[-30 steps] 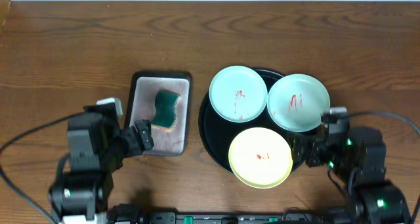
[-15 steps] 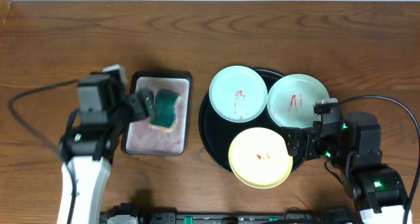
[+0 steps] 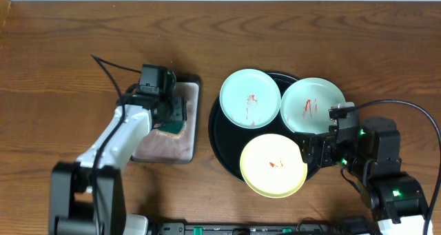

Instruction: Clean dirty plates on tray and stack at the side

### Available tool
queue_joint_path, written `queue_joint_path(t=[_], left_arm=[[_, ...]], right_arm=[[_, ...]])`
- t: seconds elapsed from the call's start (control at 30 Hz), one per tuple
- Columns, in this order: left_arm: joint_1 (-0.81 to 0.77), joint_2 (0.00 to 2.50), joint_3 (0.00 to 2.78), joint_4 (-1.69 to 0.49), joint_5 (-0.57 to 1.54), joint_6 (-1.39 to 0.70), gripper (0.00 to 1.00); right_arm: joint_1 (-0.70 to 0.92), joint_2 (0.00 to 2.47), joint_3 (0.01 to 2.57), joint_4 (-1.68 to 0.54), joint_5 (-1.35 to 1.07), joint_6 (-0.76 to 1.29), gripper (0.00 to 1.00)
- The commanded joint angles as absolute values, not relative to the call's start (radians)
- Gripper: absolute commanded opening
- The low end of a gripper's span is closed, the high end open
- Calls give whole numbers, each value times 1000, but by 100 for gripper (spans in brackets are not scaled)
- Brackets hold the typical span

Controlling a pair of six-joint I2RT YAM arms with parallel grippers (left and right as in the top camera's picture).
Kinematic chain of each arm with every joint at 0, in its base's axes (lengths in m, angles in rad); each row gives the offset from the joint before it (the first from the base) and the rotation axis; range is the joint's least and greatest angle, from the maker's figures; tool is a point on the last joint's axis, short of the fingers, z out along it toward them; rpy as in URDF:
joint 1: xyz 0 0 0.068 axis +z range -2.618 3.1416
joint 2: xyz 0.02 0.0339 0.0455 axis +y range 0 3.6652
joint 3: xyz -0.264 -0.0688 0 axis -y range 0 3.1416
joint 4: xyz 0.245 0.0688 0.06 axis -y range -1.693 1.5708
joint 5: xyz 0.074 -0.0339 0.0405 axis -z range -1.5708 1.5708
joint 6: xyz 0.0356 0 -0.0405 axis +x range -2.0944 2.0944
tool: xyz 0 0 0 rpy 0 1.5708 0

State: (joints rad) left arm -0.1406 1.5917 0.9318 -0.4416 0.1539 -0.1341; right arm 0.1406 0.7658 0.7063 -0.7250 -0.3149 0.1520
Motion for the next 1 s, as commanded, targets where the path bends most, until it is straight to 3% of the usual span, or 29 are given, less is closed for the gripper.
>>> queue_joint_path(t=[0.0,0.17,0.33,0.67,0.8,0.97], left_arm=[[-141,1674,950,-431,132,-125,60],[-141,1733,950,-431,129,-125,44],[-141,1743,950,-432,125,-125,9],[-135,1597,950,-516,126,-148,7],[-103,1466,950,-576,171,-158,8],[-45,1415,950,-625,317,-160,7]], right_arm=[[131,767,726,-722,-314,141,99],[131,767,726,-721,-314,141,99],[131,767,726,-721,-311,141,99],[132,787,725,-757,-312,141,98],[132,832,725,-833,-311,141,89],[133,900,724,-873,-311,141,86]])
